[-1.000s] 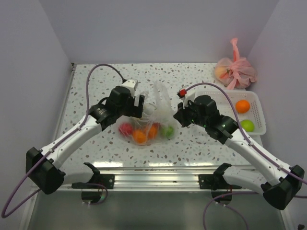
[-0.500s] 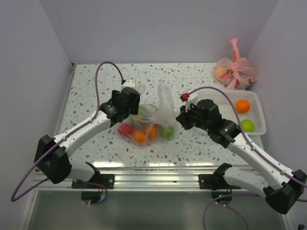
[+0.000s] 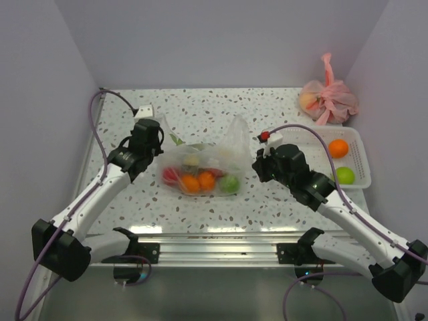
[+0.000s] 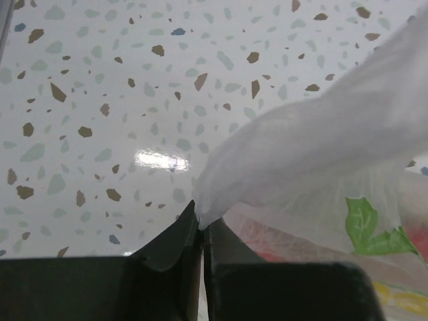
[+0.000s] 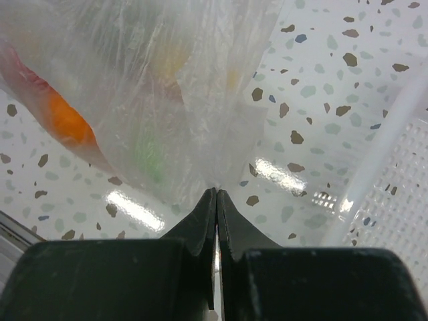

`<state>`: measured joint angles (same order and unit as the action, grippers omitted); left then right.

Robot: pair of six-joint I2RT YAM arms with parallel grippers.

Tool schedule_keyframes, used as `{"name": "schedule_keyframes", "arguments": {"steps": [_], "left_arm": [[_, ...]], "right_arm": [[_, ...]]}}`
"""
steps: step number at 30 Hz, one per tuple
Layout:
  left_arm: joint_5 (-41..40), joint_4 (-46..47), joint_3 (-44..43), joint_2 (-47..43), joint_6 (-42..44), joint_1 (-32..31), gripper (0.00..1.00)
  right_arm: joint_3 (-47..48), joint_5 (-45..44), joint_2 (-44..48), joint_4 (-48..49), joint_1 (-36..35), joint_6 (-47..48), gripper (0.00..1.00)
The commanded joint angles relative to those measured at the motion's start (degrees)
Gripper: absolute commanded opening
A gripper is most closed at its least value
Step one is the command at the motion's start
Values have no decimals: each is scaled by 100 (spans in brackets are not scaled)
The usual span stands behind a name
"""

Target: Untie the knot of the plastic bag and take out the fruit

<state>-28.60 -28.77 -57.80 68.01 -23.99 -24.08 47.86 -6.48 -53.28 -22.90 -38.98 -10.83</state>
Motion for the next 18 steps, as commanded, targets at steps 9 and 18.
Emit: {"name": "schedule_keyframes", "arguments": {"steps": [9,18], "left_arm": [[1313,267,-205,-955,-176,26,0],[1471,416,-127,-1210,-431,26,0]], "right_arm": [[1831,473,-595,-1172,-30,-699,85],[3799,-2110,-2045,-1876,-1164,-1904,99]]}}
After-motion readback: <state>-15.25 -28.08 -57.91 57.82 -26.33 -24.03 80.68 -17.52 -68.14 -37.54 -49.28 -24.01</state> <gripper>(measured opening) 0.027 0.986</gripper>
